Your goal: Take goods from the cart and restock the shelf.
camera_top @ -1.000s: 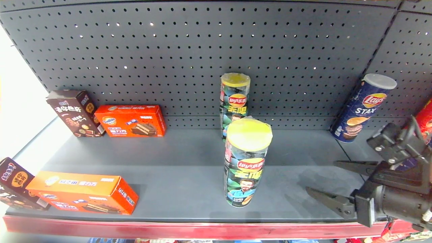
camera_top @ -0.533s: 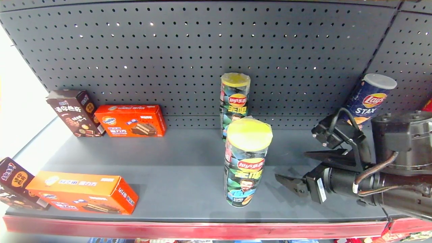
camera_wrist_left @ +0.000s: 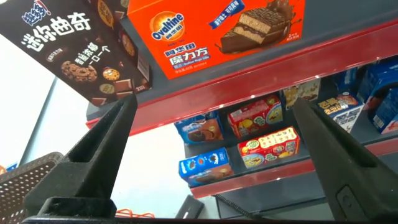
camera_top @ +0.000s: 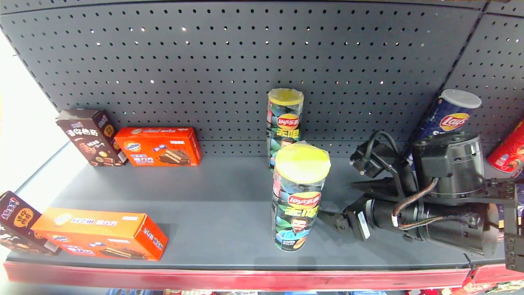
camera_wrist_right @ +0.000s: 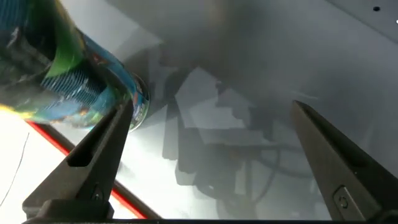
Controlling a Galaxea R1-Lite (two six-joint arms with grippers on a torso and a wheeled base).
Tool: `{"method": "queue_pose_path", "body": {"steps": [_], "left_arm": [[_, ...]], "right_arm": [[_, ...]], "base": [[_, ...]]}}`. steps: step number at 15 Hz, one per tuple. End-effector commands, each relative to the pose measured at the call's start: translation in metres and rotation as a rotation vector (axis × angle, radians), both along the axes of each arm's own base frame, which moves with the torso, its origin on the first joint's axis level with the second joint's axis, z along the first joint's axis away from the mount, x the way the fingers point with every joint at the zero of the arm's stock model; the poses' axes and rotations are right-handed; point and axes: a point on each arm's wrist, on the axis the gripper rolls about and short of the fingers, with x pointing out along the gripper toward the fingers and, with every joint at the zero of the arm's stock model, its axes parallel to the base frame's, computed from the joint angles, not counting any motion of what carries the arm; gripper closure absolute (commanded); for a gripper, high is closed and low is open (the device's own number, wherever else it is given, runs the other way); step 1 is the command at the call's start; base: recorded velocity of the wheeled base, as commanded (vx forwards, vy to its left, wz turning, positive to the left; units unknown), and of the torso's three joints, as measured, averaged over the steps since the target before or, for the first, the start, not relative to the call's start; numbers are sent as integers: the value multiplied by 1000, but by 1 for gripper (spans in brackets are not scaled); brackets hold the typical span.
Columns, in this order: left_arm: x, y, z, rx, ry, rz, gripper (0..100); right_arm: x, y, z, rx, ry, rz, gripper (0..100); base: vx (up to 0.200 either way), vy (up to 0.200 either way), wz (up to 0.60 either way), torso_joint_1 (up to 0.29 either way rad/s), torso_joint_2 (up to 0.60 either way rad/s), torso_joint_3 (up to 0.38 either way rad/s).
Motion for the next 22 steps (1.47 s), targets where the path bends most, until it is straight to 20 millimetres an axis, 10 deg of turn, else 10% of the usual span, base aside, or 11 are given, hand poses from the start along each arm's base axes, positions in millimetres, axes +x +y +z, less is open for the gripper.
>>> {"method": "queue_pose_path", "body": {"steps": [1,9,14,22], "left_arm": [[0,0,0,2,4,1,0],[0,0,0,-5,5,1,0],[0,0,0,-5,5,0,0],[1,0,0,-2,8,1,0]], "right_arm": [[2,5,-2,-6,6,9,0],[-1,3,-4,-11,11,10,0],[-22,-33,11,31,-44,-50,0],[-123,-110,33,206,-269,-69,0]], "base": [[0,0,0,0,0,0],[0,0,0,0,0,0],[0,0,0,0,0,0],[0,0,0,0,0,0]]}}
